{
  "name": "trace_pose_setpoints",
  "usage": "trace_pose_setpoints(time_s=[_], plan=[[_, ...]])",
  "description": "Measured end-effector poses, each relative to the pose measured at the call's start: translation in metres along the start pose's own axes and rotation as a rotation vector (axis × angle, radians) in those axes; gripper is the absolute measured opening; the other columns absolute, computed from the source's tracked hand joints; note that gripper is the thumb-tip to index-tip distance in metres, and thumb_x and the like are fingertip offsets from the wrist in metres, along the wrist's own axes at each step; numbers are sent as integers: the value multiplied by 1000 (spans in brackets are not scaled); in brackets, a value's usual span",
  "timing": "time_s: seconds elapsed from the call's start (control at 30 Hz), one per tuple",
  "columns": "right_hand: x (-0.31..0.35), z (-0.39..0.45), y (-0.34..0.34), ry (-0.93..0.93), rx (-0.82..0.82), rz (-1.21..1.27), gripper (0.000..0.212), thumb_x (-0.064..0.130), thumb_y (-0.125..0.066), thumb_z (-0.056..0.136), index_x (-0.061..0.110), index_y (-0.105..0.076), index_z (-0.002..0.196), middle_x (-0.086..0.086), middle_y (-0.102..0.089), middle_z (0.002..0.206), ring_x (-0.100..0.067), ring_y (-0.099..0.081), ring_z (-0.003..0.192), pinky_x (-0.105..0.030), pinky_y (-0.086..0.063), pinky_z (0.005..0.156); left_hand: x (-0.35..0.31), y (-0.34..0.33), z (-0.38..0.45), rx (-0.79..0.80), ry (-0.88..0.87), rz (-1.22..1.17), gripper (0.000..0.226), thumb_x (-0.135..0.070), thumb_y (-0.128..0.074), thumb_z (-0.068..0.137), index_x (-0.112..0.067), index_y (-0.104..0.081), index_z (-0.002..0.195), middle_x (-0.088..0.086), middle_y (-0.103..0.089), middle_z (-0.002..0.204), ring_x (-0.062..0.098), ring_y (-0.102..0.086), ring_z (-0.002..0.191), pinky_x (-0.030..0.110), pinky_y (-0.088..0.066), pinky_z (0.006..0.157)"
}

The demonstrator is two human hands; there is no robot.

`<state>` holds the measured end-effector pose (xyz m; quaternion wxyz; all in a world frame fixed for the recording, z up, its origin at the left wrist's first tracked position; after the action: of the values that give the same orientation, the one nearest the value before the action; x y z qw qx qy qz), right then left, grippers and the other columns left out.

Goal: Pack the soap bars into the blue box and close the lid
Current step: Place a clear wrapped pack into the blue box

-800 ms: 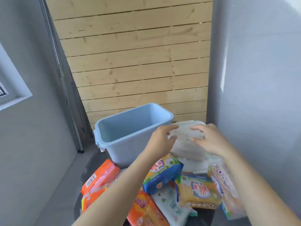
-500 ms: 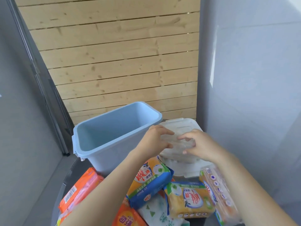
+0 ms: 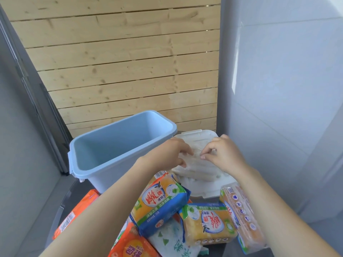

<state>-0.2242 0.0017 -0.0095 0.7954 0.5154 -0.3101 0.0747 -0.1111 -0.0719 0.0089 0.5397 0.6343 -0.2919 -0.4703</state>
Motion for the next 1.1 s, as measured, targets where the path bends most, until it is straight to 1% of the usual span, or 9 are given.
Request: trace_pose_setpoints(time_s=[0.1,0.17,0.27,0.4,0.5,0.63,0.83,0.97,1.1], plan=[[-1,6,-1,15,14,67,6,24,-77,71,19,-76,73,9,-58,109,-10,-37,110,-23,-28,94,-1,8,5,-89,-2,-31,13,-8,-65,81,-12,-73,91,-5,-59,88,14,-55,83,21,-43,74],[-7,7,-5,-39,53,199,4,18,-76,73,19,-73,70,9,-57,120,-6,-42,118,-19,-30,97,0,13,8,-183,-1,-38,10,-8,-66,81,-10,-75,86,0,-61,93,16,-54,90,26,-45,78],[-13,4,-13,-114,84,381,11,12,-73,75,18,-67,69,3,-71,96,-8,-65,98,-5,-43,74,0,13,9,-276,-45,-8,9,-12,-70,79,-7,-76,84,4,-59,117,18,-45,109,27,-39,90],[-17,4,-11,-157,36,403,4,13,-71,78,10,-69,77,-1,-73,79,-14,-68,81,-25,-49,74,3,2,15,-234,-64,-103,6,-5,-66,81,-2,-71,82,2,-59,132,17,-43,130,24,-30,107],[-21,5,-10,-187,6,400,4,14,-71,78,10,-69,78,0,-72,73,-10,-63,70,-17,-43,64,13,-5,18,-207,3,-264,7,-2,-62,82,-5,-68,81,4,-72,109,13,-64,103,27,-49,91],[-28,5,-11,-237,-38,449,4,16,-73,76,16,-70,74,9,-66,66,-3,-57,61,-8,-40,55,22,-11,21,-261,84,-493,10,0,-67,77,-8,-72,75,-2,-72,75,-6,-60,67,9,-48,68],[-24,5,-19,-232,-134,365,3,14,-71,77,17,-70,78,9,-58,63,-1,-49,60,-1,-34,50,27,-21,24,-362,199,-586,21,-4,-75,71,-20,-62,67,-7,-65,67,6,-59,67,15,-46,62],[-21,3,-19,-203,-190,324,18,6,-70,76,16,-55,78,6,-54,69,0,-47,65,0,-34,55,28,-19,24,-435,228,-524,39,-10,-82,64,-25,-46,64,-4,-53,73,6,-45,64,8,-38,59],[-23,3,-18,-196,-227,346,20,5,-73,71,16,-57,67,8,-56,68,-4,-51,65,1,-37,60,30,-20,25,-411,212,-557,23,-10,-82,66,-19,-61,62,-10,-56,66,-3,-50,54,5,-39,53]])
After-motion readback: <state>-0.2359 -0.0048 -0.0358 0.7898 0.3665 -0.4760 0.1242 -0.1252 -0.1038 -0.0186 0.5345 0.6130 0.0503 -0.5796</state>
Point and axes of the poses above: each hand's wrist, its own z-axis towards the middle knuckle, its own y-axis out of the back of the hand, x = y × z, the point moved 8 cm from there along z, towards the middle knuckle
